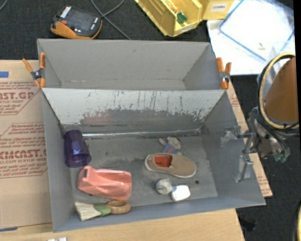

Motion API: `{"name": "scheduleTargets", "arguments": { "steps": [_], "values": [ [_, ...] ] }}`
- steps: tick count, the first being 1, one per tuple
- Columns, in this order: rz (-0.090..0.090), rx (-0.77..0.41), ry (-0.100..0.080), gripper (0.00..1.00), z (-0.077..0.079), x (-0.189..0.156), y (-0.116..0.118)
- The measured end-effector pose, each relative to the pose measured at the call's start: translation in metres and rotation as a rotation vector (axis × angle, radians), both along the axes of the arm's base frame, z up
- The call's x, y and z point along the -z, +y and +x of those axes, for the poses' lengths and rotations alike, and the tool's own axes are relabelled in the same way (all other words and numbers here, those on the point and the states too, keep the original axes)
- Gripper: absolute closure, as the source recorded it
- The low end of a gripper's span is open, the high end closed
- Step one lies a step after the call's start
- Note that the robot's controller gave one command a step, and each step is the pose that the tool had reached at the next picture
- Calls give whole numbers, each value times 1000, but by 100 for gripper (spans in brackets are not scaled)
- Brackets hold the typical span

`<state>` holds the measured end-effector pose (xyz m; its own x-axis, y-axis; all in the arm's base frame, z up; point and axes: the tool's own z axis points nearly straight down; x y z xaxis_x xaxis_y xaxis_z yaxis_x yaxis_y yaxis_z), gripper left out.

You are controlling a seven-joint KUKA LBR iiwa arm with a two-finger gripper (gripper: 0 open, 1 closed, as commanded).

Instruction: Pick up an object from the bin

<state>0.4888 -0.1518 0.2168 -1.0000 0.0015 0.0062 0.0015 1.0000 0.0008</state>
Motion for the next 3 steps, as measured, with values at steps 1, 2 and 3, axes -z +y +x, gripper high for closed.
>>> {"name": "scheduleTargets", "arguments": {
  "steps": [1, 2, 3],
  "values": [
    [-2, -2, -8, 0, 2, -4, 1],
    [-2, 170, -13, 0, 19, 137, 65],
    [-6, -97, -22, 0, 36, 59, 103]
  ]
}}
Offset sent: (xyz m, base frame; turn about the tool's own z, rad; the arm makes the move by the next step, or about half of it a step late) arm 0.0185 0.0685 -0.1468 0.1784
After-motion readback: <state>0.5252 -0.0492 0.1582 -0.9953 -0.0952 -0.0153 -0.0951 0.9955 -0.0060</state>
